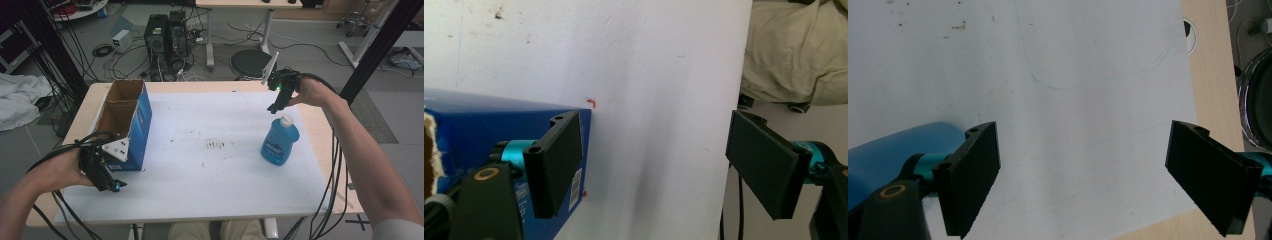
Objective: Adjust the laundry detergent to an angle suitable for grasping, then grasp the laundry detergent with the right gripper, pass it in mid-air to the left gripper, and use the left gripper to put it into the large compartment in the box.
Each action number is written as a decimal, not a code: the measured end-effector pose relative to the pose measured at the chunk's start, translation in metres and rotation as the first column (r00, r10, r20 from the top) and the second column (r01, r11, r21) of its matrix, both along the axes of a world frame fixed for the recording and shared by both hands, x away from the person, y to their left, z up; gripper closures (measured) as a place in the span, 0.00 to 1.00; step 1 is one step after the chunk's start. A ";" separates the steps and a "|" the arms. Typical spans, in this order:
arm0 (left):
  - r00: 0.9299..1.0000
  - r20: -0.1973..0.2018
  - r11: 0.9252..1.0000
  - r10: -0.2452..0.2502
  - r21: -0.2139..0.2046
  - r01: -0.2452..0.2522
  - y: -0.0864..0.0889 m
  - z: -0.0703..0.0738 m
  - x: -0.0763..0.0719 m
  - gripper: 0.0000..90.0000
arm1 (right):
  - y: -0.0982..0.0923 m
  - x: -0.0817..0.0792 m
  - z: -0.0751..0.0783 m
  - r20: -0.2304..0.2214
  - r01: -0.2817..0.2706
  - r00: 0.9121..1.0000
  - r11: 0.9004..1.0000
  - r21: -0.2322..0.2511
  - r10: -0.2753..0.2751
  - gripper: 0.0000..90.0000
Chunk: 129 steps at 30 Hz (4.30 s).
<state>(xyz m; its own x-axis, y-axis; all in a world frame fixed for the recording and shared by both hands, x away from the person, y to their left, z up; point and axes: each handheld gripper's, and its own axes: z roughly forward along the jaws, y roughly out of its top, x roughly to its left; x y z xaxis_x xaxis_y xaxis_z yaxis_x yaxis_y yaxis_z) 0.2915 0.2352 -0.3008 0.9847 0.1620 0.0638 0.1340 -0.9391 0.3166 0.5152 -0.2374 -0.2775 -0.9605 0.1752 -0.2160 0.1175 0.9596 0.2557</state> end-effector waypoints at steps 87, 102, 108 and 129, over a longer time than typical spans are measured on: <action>1.000 0.006 0.999 0.007 -0.034 -0.007 -0.002 -0.007 -0.008 0.25 | -0.102 -0.108 -0.008 -0.038 0.300 0.953 0.954 -0.020 -0.300 0.15; 1.000 0.005 0.999 0.013 -0.044 -0.013 -0.002 -0.009 -0.010 0.25 | -0.084 -0.141 -0.043 -0.086 0.379 0.925 0.904 0.200 -0.369 0.15; 1.000 0.004 0.999 0.017 -0.047 -0.017 -0.001 -0.011 -0.010 0.25 | -0.079 -0.145 -0.055 -0.102 0.406 0.914 0.871 0.275 -0.394 0.15; 1.000 0.003 0.998 0.027 -0.052 -0.026 0.003 -0.016 -0.011 0.25 | -0.067 -0.150 -0.085 -0.096 0.429 0.898 0.807 0.406 -0.430 0.15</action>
<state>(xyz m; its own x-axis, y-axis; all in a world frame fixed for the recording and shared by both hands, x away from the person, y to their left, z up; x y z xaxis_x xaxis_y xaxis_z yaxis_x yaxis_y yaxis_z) 0.2802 0.2378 -0.3173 0.9798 0.1913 0.0582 0.1574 -0.9173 0.3657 0.3648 -0.3040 -0.3628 -0.7663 0.6416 -0.0327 0.4927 0.6197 0.6109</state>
